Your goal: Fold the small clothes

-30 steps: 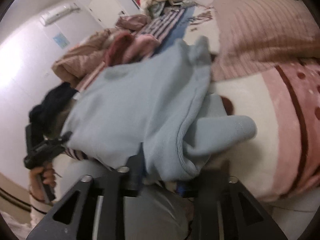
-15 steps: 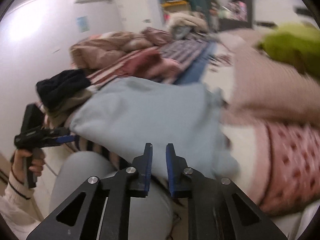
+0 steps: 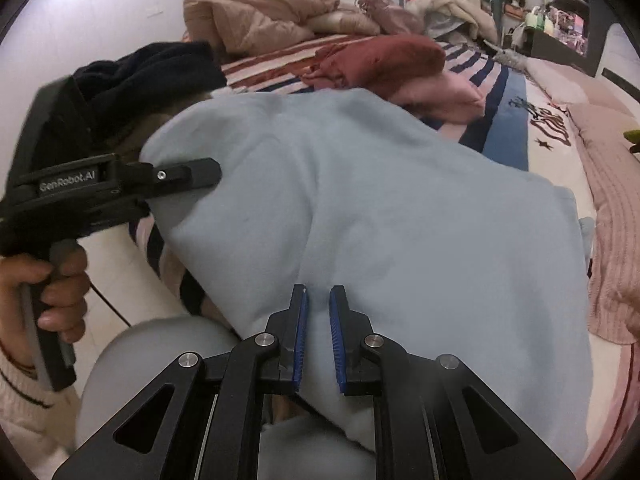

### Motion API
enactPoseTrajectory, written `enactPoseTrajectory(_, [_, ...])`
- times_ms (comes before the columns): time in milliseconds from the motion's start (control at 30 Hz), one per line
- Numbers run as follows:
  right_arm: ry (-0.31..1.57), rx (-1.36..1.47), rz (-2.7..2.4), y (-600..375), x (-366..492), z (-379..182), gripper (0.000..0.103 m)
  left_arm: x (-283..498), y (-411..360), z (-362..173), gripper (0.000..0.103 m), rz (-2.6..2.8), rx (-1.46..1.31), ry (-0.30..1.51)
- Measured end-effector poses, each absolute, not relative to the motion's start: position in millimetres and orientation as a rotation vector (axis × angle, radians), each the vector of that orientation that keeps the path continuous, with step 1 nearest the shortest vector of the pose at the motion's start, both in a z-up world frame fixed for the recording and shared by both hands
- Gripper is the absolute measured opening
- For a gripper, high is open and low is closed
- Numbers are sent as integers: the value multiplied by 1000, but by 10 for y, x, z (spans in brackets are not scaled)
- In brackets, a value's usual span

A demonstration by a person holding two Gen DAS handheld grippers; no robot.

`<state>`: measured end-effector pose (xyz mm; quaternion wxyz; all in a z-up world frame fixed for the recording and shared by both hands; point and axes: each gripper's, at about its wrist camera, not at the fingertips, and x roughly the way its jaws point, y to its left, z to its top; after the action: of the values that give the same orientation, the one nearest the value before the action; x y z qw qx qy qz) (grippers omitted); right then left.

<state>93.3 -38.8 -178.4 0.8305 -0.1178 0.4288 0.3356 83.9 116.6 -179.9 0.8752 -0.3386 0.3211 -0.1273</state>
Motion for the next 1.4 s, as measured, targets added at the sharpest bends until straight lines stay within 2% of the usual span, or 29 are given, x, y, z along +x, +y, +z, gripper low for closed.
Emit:
enactPoseTrajectory(133, [920, -207, 730, -485, 933, -1744, 7, 900, 1012, -1569, 12, -310, -612, 646])
enactPoseTrajectory(167, [920, -184, 739, -543, 926, -1717, 11, 915, 978, -1526, 12, -313, -593, 645])
enactPoseTrajectory(200, [909, -148, 739, -656, 919, -1657, 15, 939, 925, -1460, 12, -317, -563, 643])
enactPoseTrajectory(267, [861, -99, 706, -880, 902, -1537, 36, 986, 811, -1346, 11, -320, -497, 637])
enactPoseTrajectory(400, [781, 0, 589, -1550, 801, -1328, 37, 1103, 433, -1103, 10, -377, -351, 617])
enactPoseTrajectory(600, [730, 109, 439, -2449, 613, -1193, 37, 1315, -537, -911, 10, -572, -156, 637])
enactPoseTrajectory(800, [716, 189, 366, -2965, 446, -1231, 37, 1492, -1412, -1390, 12, -735, -52, 852])
enactPoseTrajectory(900, [732, 204, 364, -3057, 436, -1298, 37, 1444, -1480, -1536, 20, -760, -35, 882])
enactPoseTrajectory(1033, [746, 202, 383, -3040, 464, -1358, 37, 1343, -1381, -1330, 48, -824, -102, 845])
enactPoseTrajectory(1133, [714, 191, 429, -2880, 494, -1278, 38, 1148, -1212, -1118, 57, -833, -141, 785])
enactPoseTrajectory(1233, [671, 180, 501, -2654, 516, -1163, 44, 1002, -929, -934, 63, -783, -168, 724])
enactPoseTrajectory(1300, [651, 160, 551, -2476, 547, -1109, 44, 948, -795, -878, 67, -731, -160, 701])
enactPoseTrajectory(1400, [645, 104, 601, -2173, 596, -1111, 44, 918, -606, -896, 67, -655, -144, 694])
